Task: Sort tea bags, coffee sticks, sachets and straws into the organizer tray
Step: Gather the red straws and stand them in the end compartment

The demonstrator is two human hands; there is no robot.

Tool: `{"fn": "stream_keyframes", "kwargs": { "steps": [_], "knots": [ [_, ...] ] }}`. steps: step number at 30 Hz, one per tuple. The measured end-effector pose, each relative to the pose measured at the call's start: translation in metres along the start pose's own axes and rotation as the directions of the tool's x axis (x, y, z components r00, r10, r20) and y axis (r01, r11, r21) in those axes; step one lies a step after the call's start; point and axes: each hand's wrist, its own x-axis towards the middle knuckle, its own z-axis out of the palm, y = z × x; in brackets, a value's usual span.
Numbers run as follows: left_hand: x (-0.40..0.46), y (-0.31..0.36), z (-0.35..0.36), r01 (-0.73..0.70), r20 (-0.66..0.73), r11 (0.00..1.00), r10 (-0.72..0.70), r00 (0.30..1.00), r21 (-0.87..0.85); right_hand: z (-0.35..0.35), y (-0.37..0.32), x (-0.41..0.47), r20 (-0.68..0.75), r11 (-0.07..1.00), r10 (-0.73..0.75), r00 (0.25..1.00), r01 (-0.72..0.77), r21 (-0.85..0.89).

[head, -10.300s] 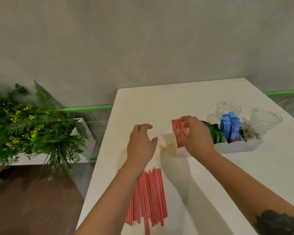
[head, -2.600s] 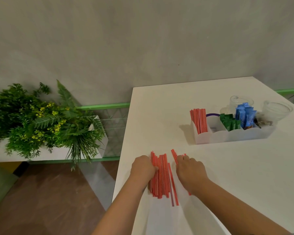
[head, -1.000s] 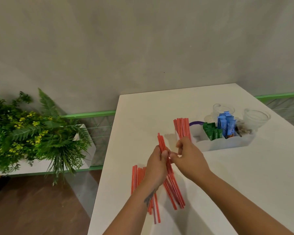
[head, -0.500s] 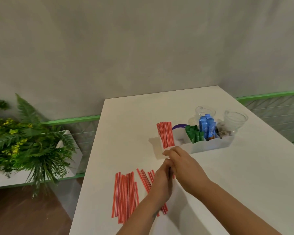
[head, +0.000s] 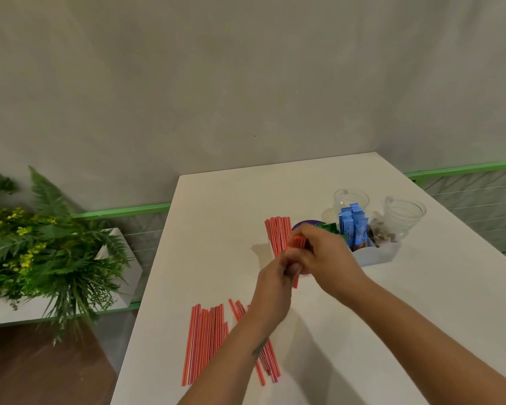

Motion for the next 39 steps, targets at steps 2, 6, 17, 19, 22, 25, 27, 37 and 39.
{"fn": "stream_keyframes", "kwargs": {
  "steps": [2, 6, 17, 19, 22, 25, 27, 37, 39],
  "knots": [
    [0.017, 0.01, -0.006, -0.023, -0.006, 0.995, 0.024, 1.0, 0.1, -0.011, -0.007, 0.017, -0.01, 1.0, -0.021, 1.0, 0.021, 0.017],
    [0.053, 0.026, -0.02, 0.01, -0.027, 0.97, -0.003, 1.0, 0.244, -0.025, -0.013, 0.049, -0.028, 0.997, -0.072, 0.997, 0.072, 0.01],
    [0.087, 0.003, -0.026, 0.238, -0.07, 0.885, -0.23, 0.971, 0.401, 0.001, 0.026, 0.092, 0.134, 0.999, -0.024, 0.991, 0.027, -0.02],
    [0.087, -0.002, -0.024, 0.248, -0.083, 0.865, -0.236, 0.968, 0.436, 0.007, 0.035, 0.095, 0.16, 1.0, -0.004, 0.987, 0.007, -0.02],
    [0.087, -0.01, -0.023, 0.256, -0.096, 0.855, -0.239, 0.966, 0.45, 0.015, 0.047, 0.097, 0.211, 0.999, 0.036, 0.977, -0.031, -0.023],
    [0.087, -0.017, -0.021, 0.283, -0.127, 0.838, -0.253, 0.959, 0.466, 0.021, 0.058, 0.098, 0.199, 0.997, 0.068, 0.978, -0.063, -0.033],
    [0.086, -0.022, -0.019, 0.299, -0.156, 0.826, -0.254, 0.954, 0.478, 0.023, 0.063, 0.099, 0.159, 0.995, 0.105, 0.982, -0.104, -0.013],
    [0.084, -0.028, -0.017, 0.302, -0.29, 0.743, -0.15, 0.945, 0.598, 0.029, 0.071, 0.107, 0.047, 0.994, 0.055, 0.997, -0.05, -0.101],
    [0.086, -0.028, -0.017, 0.308, -0.3, 0.727, -0.145, 0.943, 0.614, 0.03, 0.07, 0.107, 0.043, 0.994, 0.071, 0.997, -0.067, -0.083]
  ]
}}
